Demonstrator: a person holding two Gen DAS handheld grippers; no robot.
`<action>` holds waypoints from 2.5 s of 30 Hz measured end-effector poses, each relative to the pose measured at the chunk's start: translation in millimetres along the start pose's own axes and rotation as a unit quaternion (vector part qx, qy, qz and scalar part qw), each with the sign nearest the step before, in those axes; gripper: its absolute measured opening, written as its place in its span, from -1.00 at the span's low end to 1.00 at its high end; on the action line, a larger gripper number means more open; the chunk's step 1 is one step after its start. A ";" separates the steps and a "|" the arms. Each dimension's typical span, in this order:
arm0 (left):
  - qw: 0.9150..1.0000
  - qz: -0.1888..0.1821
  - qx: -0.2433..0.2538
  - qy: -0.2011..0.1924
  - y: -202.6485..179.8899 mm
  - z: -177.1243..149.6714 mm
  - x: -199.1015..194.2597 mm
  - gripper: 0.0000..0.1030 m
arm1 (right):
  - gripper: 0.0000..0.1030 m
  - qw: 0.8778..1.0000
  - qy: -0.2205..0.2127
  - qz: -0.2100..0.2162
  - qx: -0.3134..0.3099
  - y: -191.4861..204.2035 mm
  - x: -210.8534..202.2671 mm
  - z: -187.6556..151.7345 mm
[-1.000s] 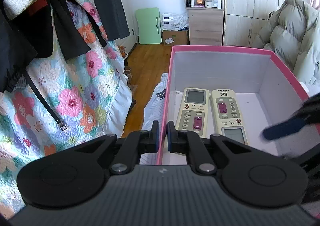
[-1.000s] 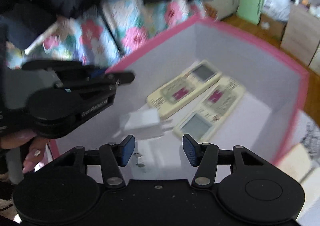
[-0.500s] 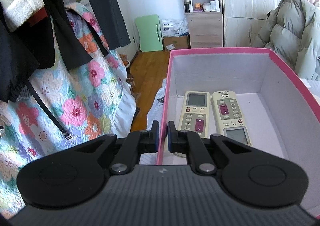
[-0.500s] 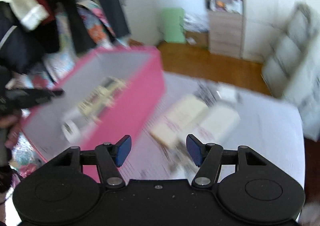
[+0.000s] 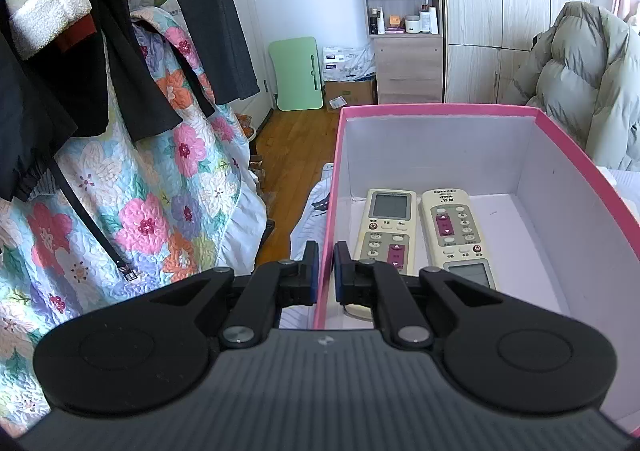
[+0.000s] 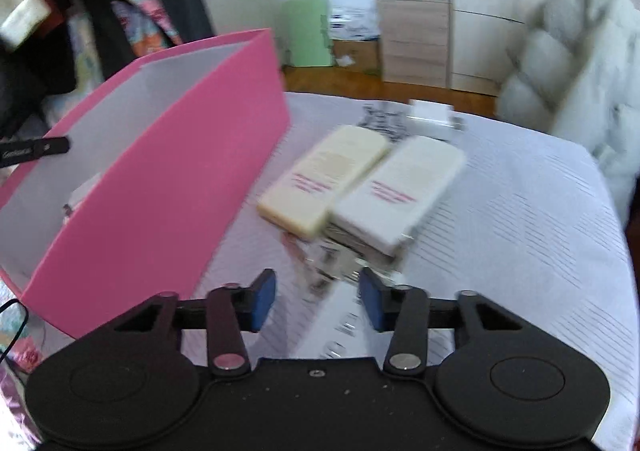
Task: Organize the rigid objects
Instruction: 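Move the right tool back to the table and grasp the silver keys, then carry the silver keys into the pink box with the right tool and release, then grasp the white TCL remote control on the table with the right tool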
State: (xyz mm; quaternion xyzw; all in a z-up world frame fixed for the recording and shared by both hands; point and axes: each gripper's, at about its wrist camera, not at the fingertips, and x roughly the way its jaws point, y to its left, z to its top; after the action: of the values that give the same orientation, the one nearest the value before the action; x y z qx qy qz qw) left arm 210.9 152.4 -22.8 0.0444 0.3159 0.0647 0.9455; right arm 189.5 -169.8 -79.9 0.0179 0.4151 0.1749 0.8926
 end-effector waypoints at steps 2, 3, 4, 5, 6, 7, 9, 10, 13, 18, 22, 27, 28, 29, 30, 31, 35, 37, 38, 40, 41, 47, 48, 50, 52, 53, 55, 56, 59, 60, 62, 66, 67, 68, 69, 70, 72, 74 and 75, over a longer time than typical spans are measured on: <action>1.000 -0.001 0.000 -0.001 -0.1 0.1 -0.2 -0.87 | -0.56 0.999 -0.011 -0.020 -0.024 5.1 8.8 0.3; 1.000 0.000 0.001 -0.004 -0.3 -0.2 -0.6 -0.87 | -0.91 0.999 -0.012 -0.034 -0.038 7.2 10.8 1.3; 1.000 0.000 0.003 -0.007 -0.6 -0.5 -1.0 -0.87 | -0.92 0.997 -0.015 -0.050 -0.051 9.4 11.9 2.3; 1.000 0.000 0.004 -0.008 -0.9 -1.5 -1.5 -0.87 | -0.92 0.997 -0.023 -0.050 -0.051 9.5 9.9 2.7; 1.000 -0.002 0.002 -0.009 -0.3 -1.7 -1.7 -0.87 | -0.93 0.998 -0.035 -0.040 -0.041 8.4 5.3 3.7; 1.000 -0.003 0.001 -0.009 0.2 -1.7 -1.7 -0.87 | -0.93 0.998 -0.043 -0.030 -0.033 7.7 0.1 4.1; 1.000 -0.004 0.002 -0.008 0.6 -1.7 -1.4 -0.87 | -0.93 0.998 -0.058 -0.019 -0.030 9.2 -10.7 6.9; 1.000 -0.003 0.002 -0.007 0.5 -1.2 -0.8 -0.87 | -0.93 0.997 -0.069 -0.013 -0.031 10.8 -19.4 9.4; 1.000 -0.001 0.004 -0.008 -1.5 -0.5 0.3 -0.87 | -0.93 0.995 -0.093 0.013 -0.028 15.7 -37.8 21.1; 1.000 -0.002 -0.002 -0.009 -1.2 -1.4 -1.3 -0.87 | -0.92 0.988 -0.138 0.060 -0.044 33.6 -67.5 48.0; 1.000 -0.003 -0.001 -0.013 0.0 -3.3 -3.4 -0.87 | -0.92 0.978 -0.164 0.108 -0.071 58.8 -81.0 74.7; 1.000 0.000 0.002 -0.017 -0.5 -3.0 -3.6 -0.87 | -0.92 0.970 -0.141 0.176 -0.090 88.1 -62.4 108.1; 1.000 0.000 0.001 -0.017 0.3 -3.0 -3.4 -0.87 | -0.92 0.970 -0.132 0.182 -0.094 95.0 -55.0 113.1; 1.000 -0.001 -0.002 -0.017 0.8 -3.1 -3.4 -0.87 | -0.92 0.970 -0.124 0.186 -0.099 101.8 -48.5 117.4; 1.000 -0.003 -0.004 -0.017 1.5 -3.4 -3.4 -0.87 | -0.92 0.969 -0.115 0.191 -0.103 108.2 -40.2 121.9; 1.000 -0.006 -0.005 -0.016 2.5 -3.0 -2.8 -0.87 | -0.92 0.969 -0.102 0.198 -0.103 113.8 -29.6 126.2; 1.000 -0.008 -0.002 -0.019 3.3 -3.6 -2.9 -0.87 | -0.92 0.970 -0.041 0.221 -0.096 135.1 17.1 147.0; 1.000 -0.002 0.007 -0.023 0.0 -5.0 -4.3 -0.87 | -0.92 0.971 -0.023 0.214 -0.107 146.3 37.3 152.9; 1.000 -0.001 0.009 -0.024 -0.7 -5.1 -4.5 -0.87 | -0.92 0.972 -0.017 0.210 -0.108 150.8 46.2 155.3; 1.000 -0.004 0.004 -0.025 0.9 -5.5 -5.0 -0.87 | -0.92 0.975 0.000 0.196 -0.104 157.1 64.0 160.7; 1.000 -0.006 0.002 -0.025 1.5 -5.4 -5.3 -0.87 | -0.92 0.977 0.004 0.189 -0.101 158.3 72.1 163.0; 1.000 0.000 0.008 -0.030 -0.9 -5.3 -5.4 -0.87 | -0.71 0.984 -0.020 0.153 -0.089 146.0 84.1 174.7; 1.000 0.000 0.008 -0.030 -0.9 -5.6 -5.4 -0.87 | -0.64 0.984 -0.028 0.157 -0.081 139.7 77.8 175.6; 1.000 -0.001 0.008 -0.030 -1.3 -6.0 -5.5 -0.87 | -0.46 0.983 -0.041 0.164 -0.065 124.1 57.9 172.4; 0.999 -0.001 0.010 -0.030 -2.7 -6.1 -5.5 -0.87 | -0.44 0.985 -0.054 0.154 -0.063 109.5 37.2 166.1; 0.999 0.000 0.011 -0.031 -3.0 -6.4 -5.9 -0.87 | -0.44 0.985 -0.060 0.146 -0.063 102.4 26.2 161.4; 0.999 0.001 0.013 -0.030 -4.5 -6.7 -6.1 -0.87 | -0.37 0.988 -0.071 0.127 -0.054 84.9 4.6 151.3; 0.999 0.002 0.013 -0.030 -4.5 -6.6 -6.1 -0.87 | -0.35 0.989 -0.072 0.119 -0.045 72.1 -7.6 143.5; 0.999 0.002 0.014 -0.030 -3.6 -6.1 -5.4 -0.87 | -0.32 0.993 -0.062 0.096 -0.013 40.6 -27.1 124.4; 0.999 0.002 0.013 -0.030 -4.2 -6.2 -5.8 -0.87 | -0.31 0.995 -0.057 0.086 -0.002 28.9 -31.6 116.4; 0.999 0.000 0.013 -0.031 -4.3 -6.1 -5.9 -0.87 | -0.30 0.996 -0.047 0.068 0.019 8.6 -36.0 102.8; 0.999 0.002 0.011 -0.030 -4.4 -5.1 -6.1 -0.87 | -0.28 0.997 -0.020 0.048 0.065 -24.5 -27.7 76.4; 0.999 0.003 0.013 -0.030 -5.6 -5.0 -6.2 -0.87 | -0.28 0.996 -0.015 0.045 0.073 -29.2 -25.0 71.5; 0.999 0.006 0.015 -0.029 -6.3 -4.6 -6.1 -0.87 | -0.27 0.996 -0.009 0.039 0.083 -35.8 -21.0 65.4; 0.999 0.008 0.017 -0.029 -6.9 -4.3 -6.0 -0.87 | -0.26 0.996 -0.006 0.035 0.088 -38.4 -17.9 60.6; 0.999 0.009 0.019 -0.028 -6.7 -3.6 -5.4 -0.87 | -0.23 0.995 -0.002 0.031 0.093 -42.3 -14.7 55.9; 0.999 0.009 0.019 -0.028 -7.1 -3.4 -5.1 -0.87 | -0.18 0.994 0.005 0.024 0.106 -50.7 -5.2 50.6; 0.999 0.010 0.021 -0.027 -7.0 -3.3 -4.8 -0.87 | -0.14 0.992 0.015 0.013 0.124 -60.4 7.8 49.1; 0.999 0.011 0.022 -0.027 -6.9 -3.3 -4.7 -0.87 | -0.12 0.991 0.019 0.013 0.133 -67.5 11.9 47.5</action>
State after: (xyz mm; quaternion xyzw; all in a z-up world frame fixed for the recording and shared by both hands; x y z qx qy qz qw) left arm 205.8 145.1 -23.5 0.0700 0.2913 0.0673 0.9517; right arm 252.1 -223.9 -69.5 0.1389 0.4509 0.1297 0.8721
